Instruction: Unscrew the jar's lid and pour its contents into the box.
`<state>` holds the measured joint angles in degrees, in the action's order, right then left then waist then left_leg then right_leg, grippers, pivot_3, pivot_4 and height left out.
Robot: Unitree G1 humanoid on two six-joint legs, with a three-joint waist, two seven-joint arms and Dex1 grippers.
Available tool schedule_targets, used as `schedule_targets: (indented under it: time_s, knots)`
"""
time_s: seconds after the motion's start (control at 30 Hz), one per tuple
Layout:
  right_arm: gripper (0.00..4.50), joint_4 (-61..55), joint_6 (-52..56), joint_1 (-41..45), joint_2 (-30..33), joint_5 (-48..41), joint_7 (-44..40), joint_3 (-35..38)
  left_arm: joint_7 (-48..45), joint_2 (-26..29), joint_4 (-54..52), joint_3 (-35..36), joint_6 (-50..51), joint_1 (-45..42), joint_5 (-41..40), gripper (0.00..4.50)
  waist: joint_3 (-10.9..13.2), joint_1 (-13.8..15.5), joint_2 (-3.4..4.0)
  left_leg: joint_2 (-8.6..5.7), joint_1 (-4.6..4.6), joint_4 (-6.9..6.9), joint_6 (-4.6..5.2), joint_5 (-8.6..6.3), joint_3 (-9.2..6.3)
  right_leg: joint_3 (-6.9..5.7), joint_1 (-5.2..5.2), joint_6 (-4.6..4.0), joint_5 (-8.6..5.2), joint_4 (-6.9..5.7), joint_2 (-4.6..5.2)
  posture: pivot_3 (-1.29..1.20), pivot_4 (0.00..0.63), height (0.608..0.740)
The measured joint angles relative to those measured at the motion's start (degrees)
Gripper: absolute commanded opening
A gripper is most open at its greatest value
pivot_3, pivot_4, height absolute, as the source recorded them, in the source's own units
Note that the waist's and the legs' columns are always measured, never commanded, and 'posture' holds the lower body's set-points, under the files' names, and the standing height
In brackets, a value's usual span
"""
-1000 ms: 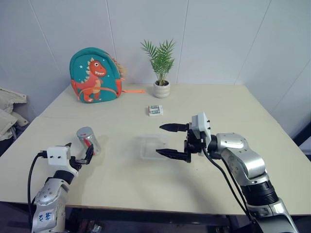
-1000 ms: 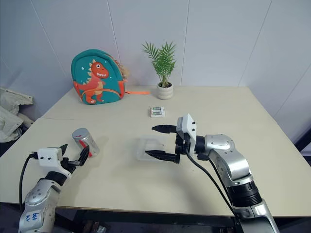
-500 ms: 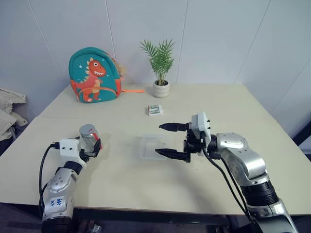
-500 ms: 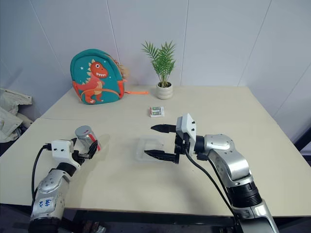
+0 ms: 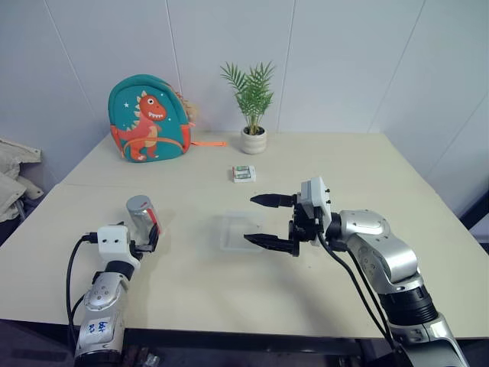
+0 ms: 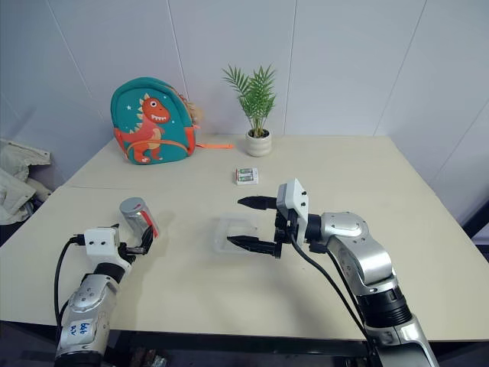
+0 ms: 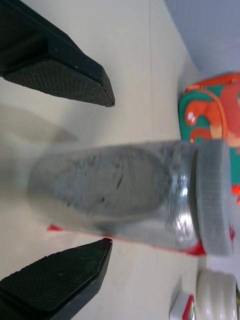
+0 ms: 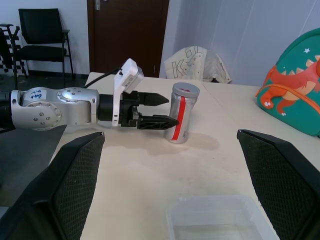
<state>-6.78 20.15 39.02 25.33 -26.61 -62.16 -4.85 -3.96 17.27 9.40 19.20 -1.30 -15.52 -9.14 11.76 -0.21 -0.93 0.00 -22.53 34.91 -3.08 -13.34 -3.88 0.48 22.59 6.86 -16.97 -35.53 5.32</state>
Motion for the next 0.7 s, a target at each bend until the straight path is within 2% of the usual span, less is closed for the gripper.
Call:
schedule_targets:
  time_s: [0.2,0.37,0.7]
  knots:
    - [4.48,-0.06,0.07,0.0,0.0,-0.22,-0.06,-0.06,0.73,-1.42,-0.33,-0.66,-0.03,0.16,0.27,4.5,0.0,0.05,0.0,0.0,-0.01,0.0,0.0,0.0,0.0,0.0,0.0,0.0,0.0,0.0,0.0,0.0,0.15,0.74]
    - [4.48,-0.06,0.12,0.01,0.01,-0.51,-0.24,-0.34,1.39,-3.84,-3.29,-3.9,0.56,0.14,0.91,4.5,0.0,0.03,0.0,-0.01,-0.02,0.0,0.0,0.0,0.0,0.0,0.0,0.01,0.0,0.01,0.0,0.0,0.15,0.74]
    - [4.48,-0.06,0.19,0.01,0.1,-0.59,-0.95,-0.34,10.14,-6.52,-4.3,-4.61,2.5,-3.92,4.51,4.5,0.0,0.07,0.0,-0.02,-0.04,0.03,0.0,0.0,0.0,0.0,-0.01,0.05,0.02,0.02,-0.01,0.0,0.15,0.74]
